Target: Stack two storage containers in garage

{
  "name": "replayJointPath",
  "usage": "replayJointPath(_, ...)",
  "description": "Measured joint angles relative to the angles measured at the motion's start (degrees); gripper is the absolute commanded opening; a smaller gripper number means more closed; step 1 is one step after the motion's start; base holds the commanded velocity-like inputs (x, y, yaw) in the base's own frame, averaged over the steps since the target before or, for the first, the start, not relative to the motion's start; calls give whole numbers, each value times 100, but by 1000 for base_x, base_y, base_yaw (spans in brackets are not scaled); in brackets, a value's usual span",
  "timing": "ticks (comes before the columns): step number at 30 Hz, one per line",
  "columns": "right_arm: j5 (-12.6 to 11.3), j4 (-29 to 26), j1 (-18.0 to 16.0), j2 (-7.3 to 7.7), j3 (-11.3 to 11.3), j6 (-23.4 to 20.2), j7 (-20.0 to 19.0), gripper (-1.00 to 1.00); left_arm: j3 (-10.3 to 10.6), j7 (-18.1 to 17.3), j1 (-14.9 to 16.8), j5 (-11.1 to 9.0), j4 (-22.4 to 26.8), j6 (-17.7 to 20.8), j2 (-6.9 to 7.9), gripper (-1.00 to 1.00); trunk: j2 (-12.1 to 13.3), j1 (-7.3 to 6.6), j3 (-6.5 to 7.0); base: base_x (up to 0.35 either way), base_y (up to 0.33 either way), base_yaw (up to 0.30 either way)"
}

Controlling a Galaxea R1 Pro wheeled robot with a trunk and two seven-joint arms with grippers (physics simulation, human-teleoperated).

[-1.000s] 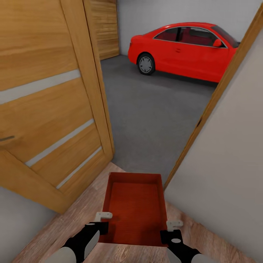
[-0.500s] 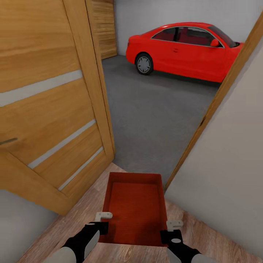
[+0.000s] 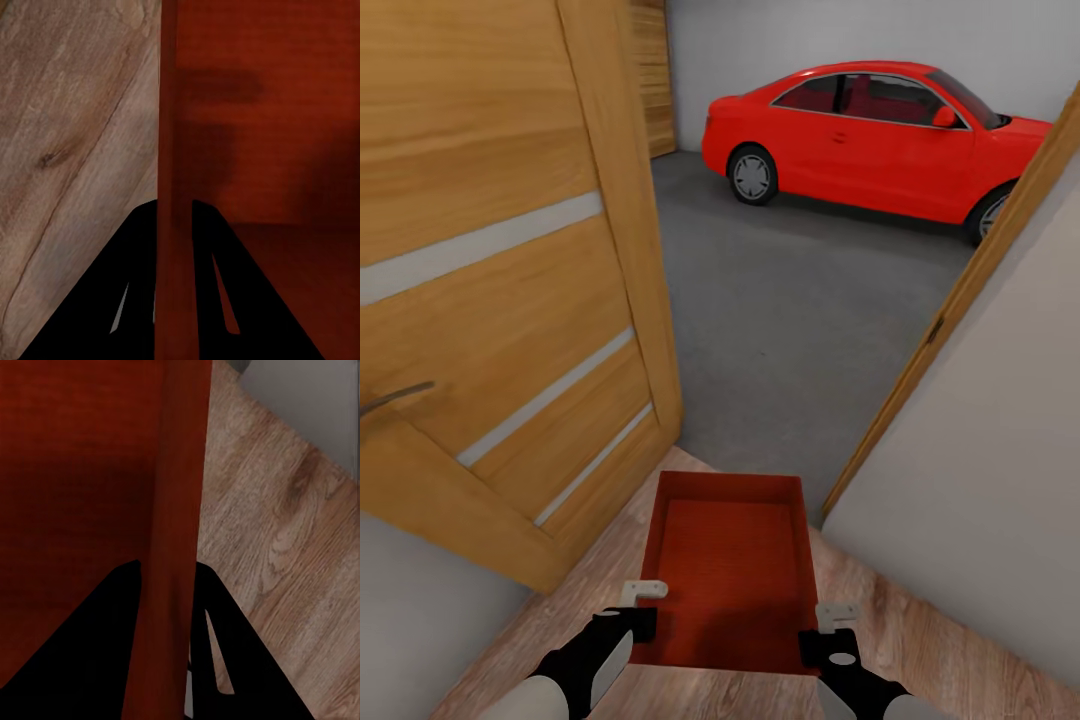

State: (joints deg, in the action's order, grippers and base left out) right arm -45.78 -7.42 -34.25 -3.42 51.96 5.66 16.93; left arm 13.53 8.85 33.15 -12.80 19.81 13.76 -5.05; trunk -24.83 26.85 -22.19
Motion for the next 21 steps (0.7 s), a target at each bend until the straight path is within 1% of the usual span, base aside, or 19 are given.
replayJointPath(15,0,0,0,0,3,2,2,-100,-1,-1,-3,0,0,-5,0,-100,0,0,0,0,1,-232)
replayJointPath(18,-2,1,0,0,2,5,1,-100,2,0,0,0,1,-4,0,-100,0,0,0,4,10,-120)
replayJointPath(21,2,0,0,1,7,-11,-2,-100,-8,-2,-3,-1,-12,-7,-1,-100,0,-1,0,109,157,-35)
